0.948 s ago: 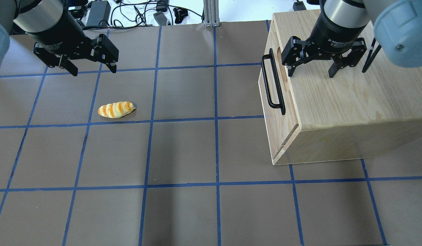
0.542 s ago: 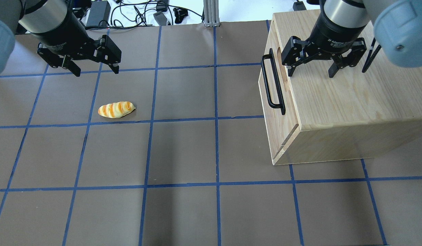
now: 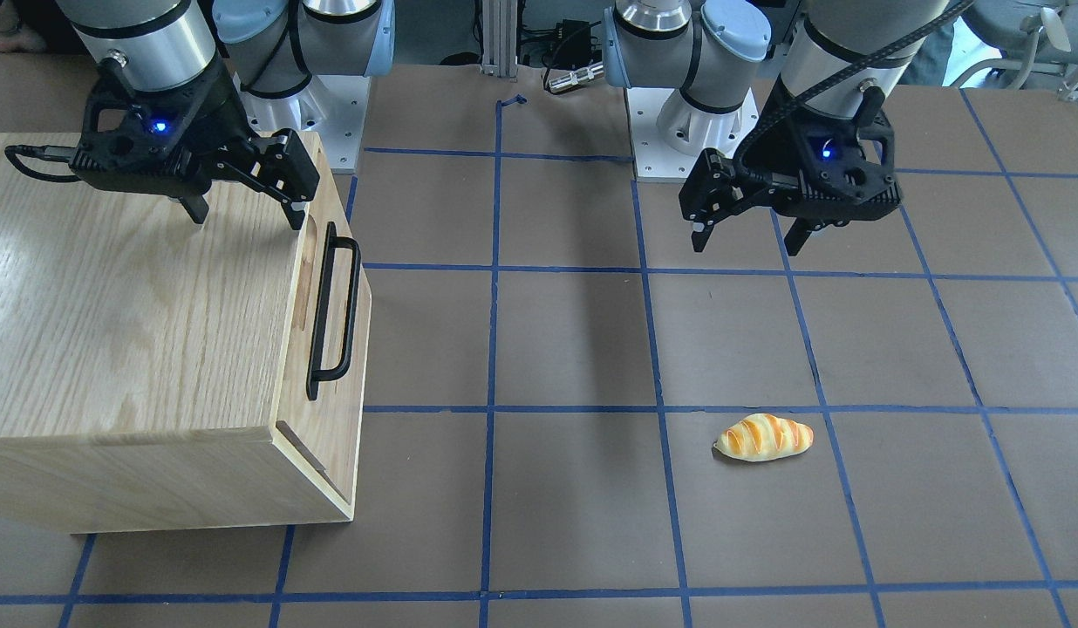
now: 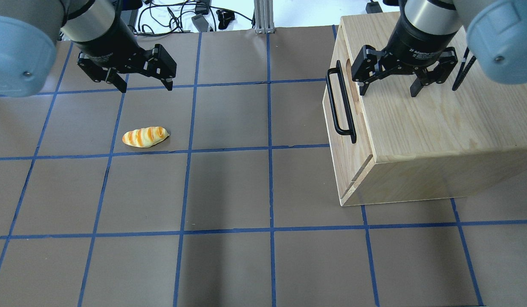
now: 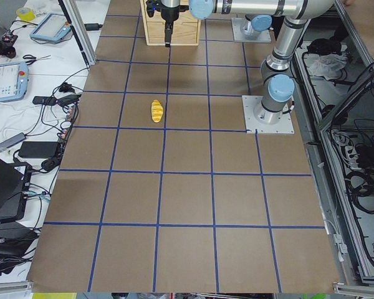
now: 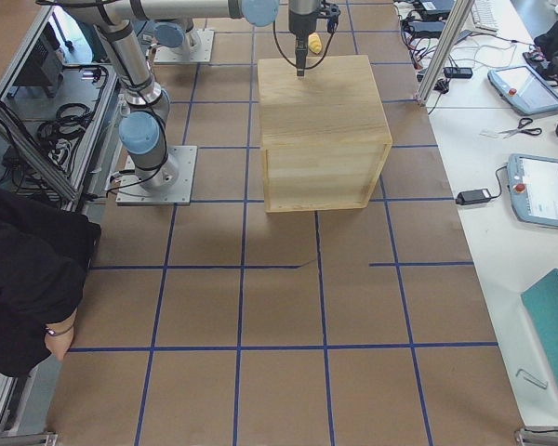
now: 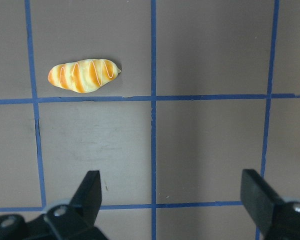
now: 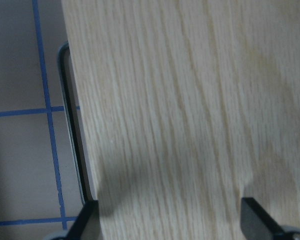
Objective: Open upper drawer
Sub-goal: 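Move the left gripper across toward the black drawer handle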
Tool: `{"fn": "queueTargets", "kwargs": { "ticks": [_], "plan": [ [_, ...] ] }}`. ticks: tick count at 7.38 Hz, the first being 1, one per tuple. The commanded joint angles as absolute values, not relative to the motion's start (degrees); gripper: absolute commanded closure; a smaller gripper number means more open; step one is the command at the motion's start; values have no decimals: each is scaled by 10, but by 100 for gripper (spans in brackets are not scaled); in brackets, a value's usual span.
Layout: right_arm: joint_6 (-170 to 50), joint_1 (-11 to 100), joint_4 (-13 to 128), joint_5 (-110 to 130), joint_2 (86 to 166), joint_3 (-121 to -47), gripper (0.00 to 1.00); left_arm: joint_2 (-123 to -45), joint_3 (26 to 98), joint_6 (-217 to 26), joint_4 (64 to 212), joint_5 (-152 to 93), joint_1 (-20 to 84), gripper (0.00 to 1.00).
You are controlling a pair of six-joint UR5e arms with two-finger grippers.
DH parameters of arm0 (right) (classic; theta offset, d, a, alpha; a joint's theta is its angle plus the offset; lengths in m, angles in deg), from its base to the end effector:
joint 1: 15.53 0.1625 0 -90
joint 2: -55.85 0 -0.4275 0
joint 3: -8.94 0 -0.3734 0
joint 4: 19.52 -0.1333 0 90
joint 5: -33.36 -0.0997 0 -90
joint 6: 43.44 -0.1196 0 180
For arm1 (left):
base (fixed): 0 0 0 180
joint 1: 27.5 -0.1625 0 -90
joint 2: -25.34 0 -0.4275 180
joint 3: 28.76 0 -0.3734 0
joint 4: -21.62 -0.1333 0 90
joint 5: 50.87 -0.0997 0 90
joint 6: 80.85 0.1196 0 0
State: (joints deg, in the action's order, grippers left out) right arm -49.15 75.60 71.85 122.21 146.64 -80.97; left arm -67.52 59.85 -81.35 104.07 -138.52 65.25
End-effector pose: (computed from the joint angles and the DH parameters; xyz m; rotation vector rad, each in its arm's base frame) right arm 0.1450 -0.4690 0.4801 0.1240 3.1162 -0.0593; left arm -0.1623 -0.4992 0.4716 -0.0641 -3.0927 0.1624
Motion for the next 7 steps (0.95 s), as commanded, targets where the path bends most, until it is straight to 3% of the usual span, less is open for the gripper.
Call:
{"fn": "queueTargets", "kwargs": {
  "ticks": [1, 7],
  "plan": [
    [-492, 756, 719, 1222, 1466, -810, 0, -708, 598, -854, 983, -1359, 705, 0],
    [-492, 756, 718, 1222, 1466, -810, 0, -806, 590, -1028, 861, -1263, 818, 0]
  ]
}}
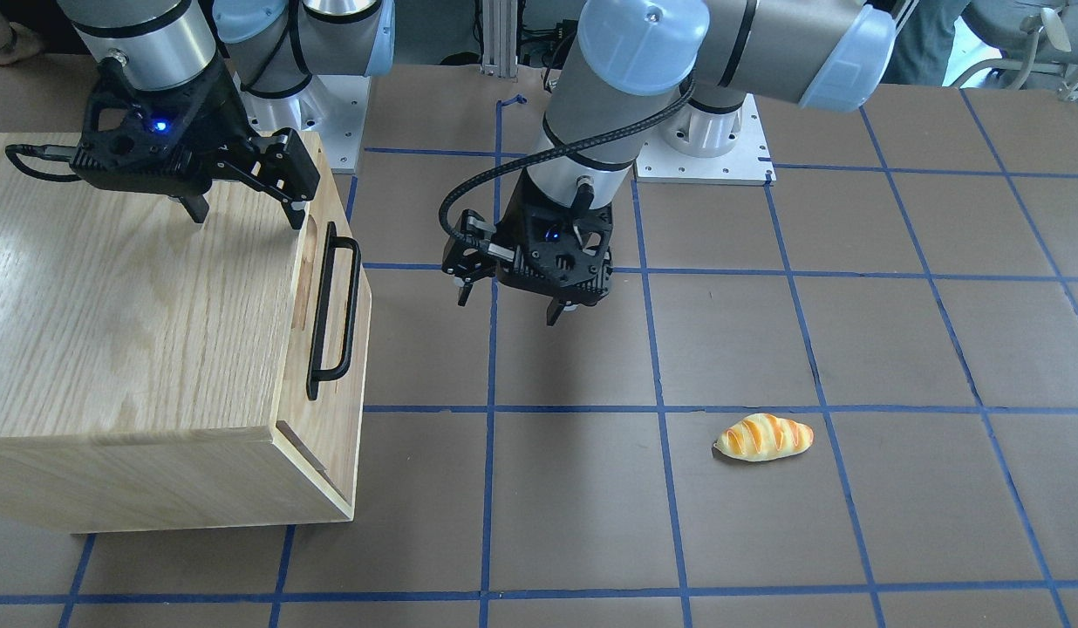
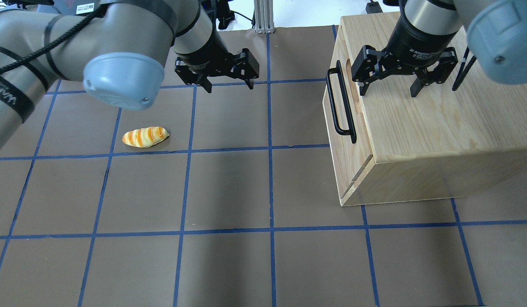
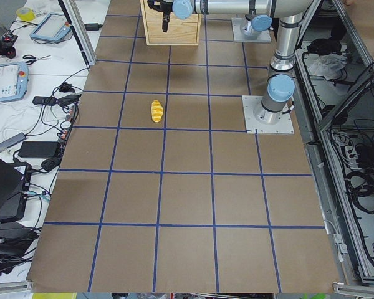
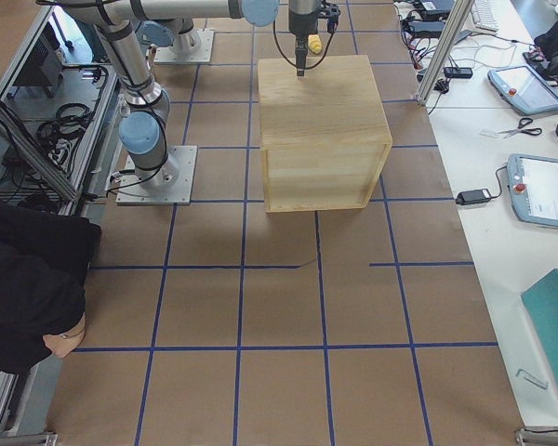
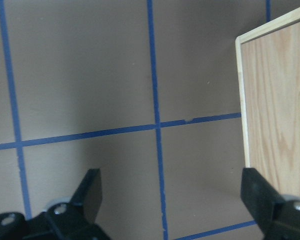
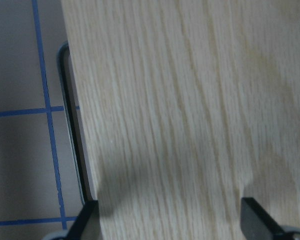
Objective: Open upper drawer
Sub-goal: 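Move the left gripper across toward the black drawer handle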
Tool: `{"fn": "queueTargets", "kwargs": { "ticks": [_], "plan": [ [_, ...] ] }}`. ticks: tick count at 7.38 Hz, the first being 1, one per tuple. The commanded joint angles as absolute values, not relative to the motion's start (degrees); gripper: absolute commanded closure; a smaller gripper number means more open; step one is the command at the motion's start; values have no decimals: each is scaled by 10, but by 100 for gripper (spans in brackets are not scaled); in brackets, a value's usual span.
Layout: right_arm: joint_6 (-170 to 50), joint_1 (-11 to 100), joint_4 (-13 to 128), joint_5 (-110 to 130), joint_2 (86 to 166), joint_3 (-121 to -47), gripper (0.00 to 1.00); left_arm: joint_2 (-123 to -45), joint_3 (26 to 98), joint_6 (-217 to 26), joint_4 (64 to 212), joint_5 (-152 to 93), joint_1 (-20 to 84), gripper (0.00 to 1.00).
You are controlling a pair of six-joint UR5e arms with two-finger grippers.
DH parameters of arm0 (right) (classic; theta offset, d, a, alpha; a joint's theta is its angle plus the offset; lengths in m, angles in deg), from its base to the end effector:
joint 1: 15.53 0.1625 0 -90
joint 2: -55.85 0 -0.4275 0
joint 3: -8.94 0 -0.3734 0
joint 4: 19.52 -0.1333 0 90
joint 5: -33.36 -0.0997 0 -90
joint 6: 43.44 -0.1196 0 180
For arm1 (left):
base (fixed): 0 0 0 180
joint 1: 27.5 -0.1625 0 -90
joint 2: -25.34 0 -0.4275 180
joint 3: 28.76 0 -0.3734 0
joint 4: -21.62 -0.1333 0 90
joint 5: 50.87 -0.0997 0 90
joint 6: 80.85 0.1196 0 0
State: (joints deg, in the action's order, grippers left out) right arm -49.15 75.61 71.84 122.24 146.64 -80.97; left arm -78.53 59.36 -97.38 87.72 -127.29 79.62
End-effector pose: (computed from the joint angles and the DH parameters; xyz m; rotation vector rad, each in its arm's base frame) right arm 0.1450 -0.4690 0.4801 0.1238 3.1167 -0.0591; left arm -0.3277 -0.5157 0.4068 -0.0501 -2.8493 0.1863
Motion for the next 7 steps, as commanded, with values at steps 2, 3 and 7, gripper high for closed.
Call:
{"fn": "queueTargets", "kwargs": {
  "ticks": [2, 3, 7],
  "plan": [
    [-492, 756, 718, 1222, 1466, -810, 0, -828, 583, -1076, 825, -1235, 829, 0],
    [-492, 756, 719, 1223, 1466, -810, 0, -836, 569, -1099, 826, -1235, 831, 0],
    [-492, 756, 718, 1222, 1466, -810, 0, -855, 551, -1176, 825, -1224, 856, 0]
  ]
}}
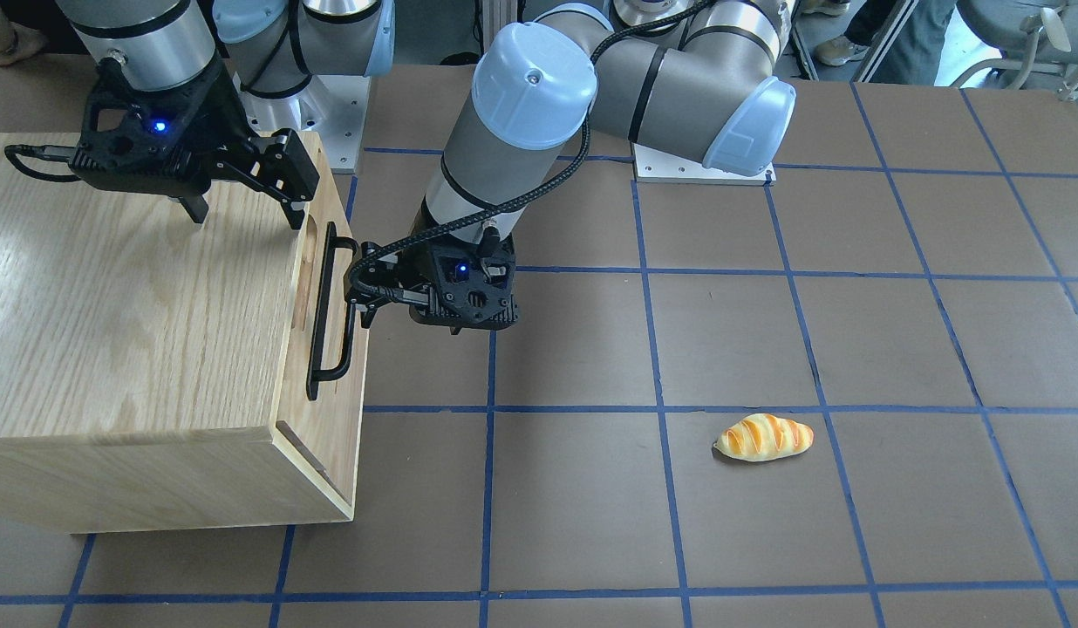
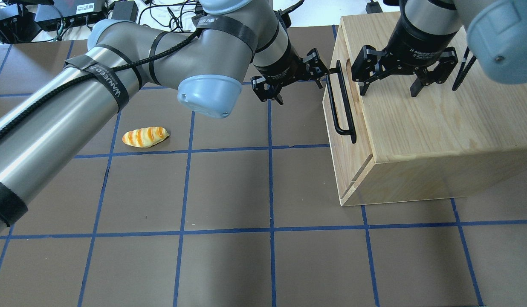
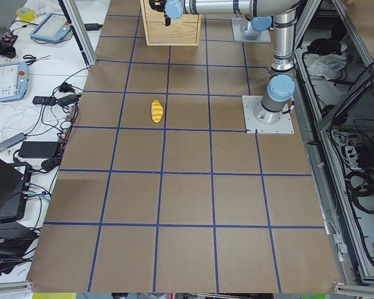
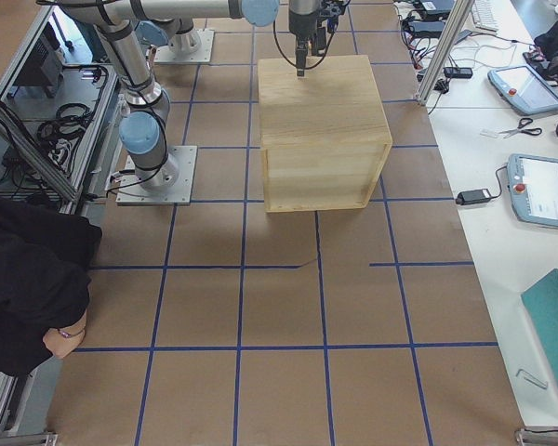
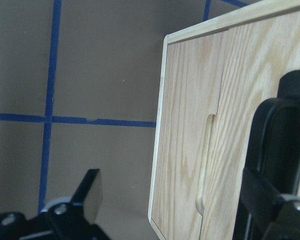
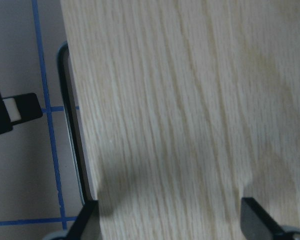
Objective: Open upper drawer
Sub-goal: 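Move the left gripper across toward the black drawer handle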
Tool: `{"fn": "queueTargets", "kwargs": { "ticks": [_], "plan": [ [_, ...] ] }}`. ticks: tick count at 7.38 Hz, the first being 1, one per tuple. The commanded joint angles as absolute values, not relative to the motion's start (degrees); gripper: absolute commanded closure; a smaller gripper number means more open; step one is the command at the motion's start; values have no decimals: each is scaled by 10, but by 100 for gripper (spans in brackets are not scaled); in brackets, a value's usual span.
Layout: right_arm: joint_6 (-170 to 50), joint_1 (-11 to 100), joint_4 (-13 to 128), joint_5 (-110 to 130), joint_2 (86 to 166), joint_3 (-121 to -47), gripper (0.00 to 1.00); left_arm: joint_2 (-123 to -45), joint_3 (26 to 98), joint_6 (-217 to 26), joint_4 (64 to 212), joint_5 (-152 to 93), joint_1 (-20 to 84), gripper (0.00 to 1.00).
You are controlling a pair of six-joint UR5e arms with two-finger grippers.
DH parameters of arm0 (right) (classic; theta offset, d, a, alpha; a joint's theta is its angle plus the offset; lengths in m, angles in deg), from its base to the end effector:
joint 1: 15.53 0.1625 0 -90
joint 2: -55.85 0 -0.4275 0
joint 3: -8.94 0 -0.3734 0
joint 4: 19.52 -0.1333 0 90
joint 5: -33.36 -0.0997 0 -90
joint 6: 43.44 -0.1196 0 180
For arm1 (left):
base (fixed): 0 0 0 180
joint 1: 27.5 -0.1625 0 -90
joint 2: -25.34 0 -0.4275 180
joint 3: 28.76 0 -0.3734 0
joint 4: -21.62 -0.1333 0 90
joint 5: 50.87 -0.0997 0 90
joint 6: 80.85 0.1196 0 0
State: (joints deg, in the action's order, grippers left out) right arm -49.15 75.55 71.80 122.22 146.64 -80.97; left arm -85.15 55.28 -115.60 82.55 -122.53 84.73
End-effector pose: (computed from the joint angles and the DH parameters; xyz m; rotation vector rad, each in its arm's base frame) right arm 0.1445 -0.4690 0.4800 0.1254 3.1164 -0.0579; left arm -0.3989 -0.5242 0.3844 0.2426 -2.7294 0.0962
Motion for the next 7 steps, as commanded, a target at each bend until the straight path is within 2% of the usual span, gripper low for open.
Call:
{"fn": "queueTargets", "kwargs": {
  "ticks": [1, 7],
  "plan": [
    [-492, 756, 718, 1222, 1466, -810, 0, -854, 551, -1179, 825, -1224, 857, 0],
    [-492, 756, 719, 1223, 1466, -810, 0, -857, 552, -1215, 824, -1200, 860, 0]
  ]
}}
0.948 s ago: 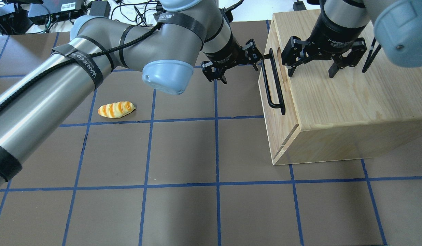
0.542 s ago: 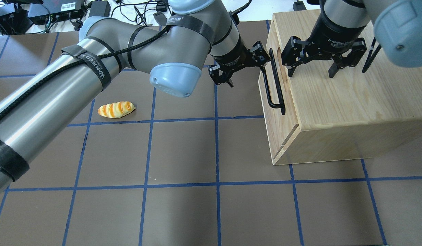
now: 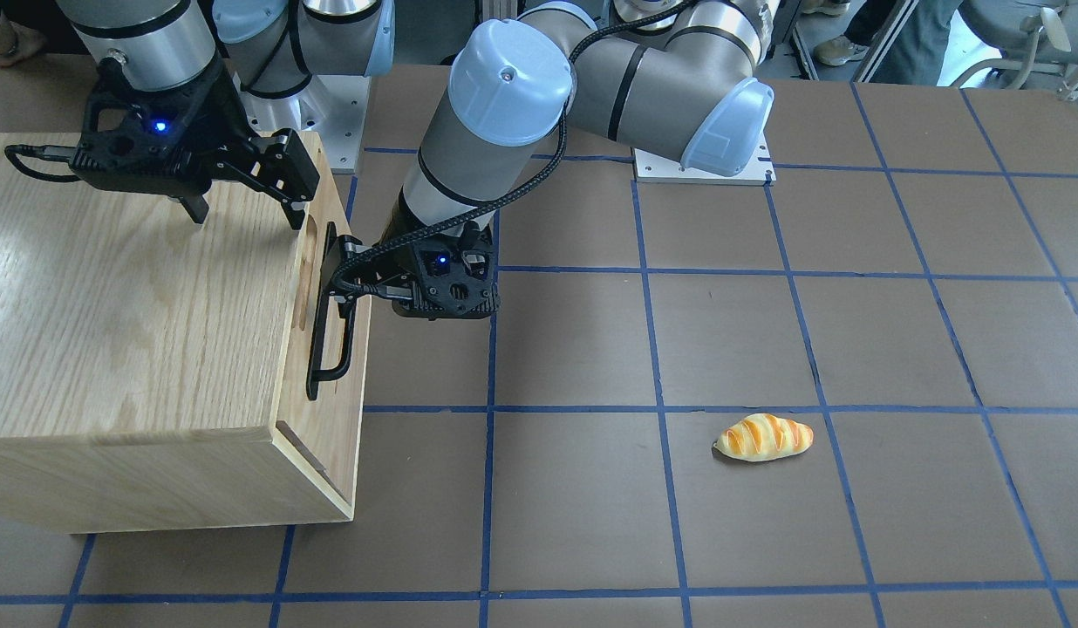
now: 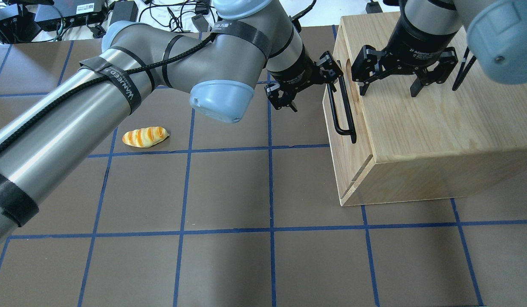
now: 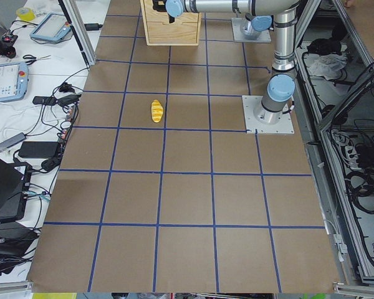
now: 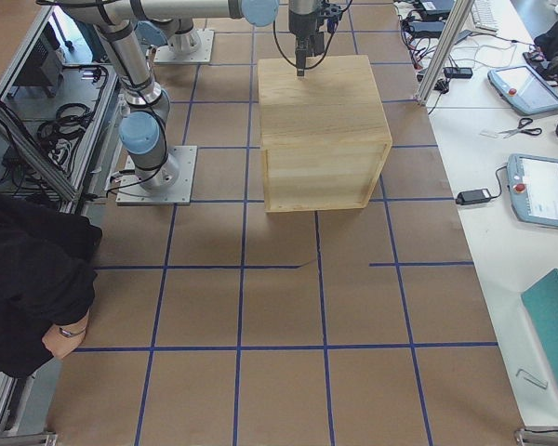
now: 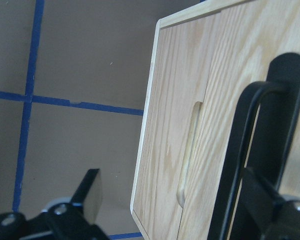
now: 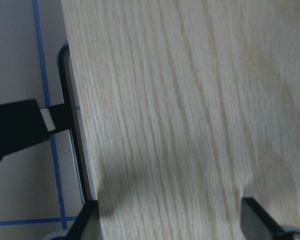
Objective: Open upper drawer
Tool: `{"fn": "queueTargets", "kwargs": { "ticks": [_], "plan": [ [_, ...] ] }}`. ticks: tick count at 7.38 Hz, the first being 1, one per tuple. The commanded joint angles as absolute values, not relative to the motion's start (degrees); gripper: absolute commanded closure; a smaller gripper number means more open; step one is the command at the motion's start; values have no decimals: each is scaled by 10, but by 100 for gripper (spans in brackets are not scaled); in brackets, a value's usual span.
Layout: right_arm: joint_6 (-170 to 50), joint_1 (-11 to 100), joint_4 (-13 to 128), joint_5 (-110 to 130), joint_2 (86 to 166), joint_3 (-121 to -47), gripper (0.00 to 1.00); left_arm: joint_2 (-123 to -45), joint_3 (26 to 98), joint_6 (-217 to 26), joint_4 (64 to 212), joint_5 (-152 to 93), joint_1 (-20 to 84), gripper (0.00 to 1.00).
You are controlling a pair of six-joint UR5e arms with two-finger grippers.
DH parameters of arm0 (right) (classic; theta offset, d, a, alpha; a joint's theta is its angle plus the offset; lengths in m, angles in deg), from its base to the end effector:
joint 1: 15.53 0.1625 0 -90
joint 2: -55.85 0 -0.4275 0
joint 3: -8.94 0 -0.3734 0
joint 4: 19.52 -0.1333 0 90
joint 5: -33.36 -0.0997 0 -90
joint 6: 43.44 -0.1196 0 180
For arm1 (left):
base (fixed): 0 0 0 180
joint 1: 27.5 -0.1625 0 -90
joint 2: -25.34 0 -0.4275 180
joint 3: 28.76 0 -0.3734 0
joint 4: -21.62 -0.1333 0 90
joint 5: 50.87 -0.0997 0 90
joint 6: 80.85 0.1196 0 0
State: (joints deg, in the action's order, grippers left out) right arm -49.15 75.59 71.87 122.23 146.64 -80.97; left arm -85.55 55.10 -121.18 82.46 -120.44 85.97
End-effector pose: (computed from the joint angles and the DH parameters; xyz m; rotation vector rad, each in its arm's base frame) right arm 0.1449 -0.4691 0.4802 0.1243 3.1165 -0.0599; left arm -0.4147 -0.5155 0.3831 0.3360 -2.6879 0.0328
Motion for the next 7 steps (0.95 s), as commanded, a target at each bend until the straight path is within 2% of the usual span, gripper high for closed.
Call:
{"fn": "queueTargets", "kwargs": {
  "ticks": [1, 7],
  "plan": [
    [-492, 756, 719, 1222, 1466, -810, 0, -864, 552, -1215, 824, -1200, 863, 0],
    [-492, 756, 719, 1223, 1466, -810, 0, -879, 552, -1218, 824, -1200, 868, 0]
  ]
}}
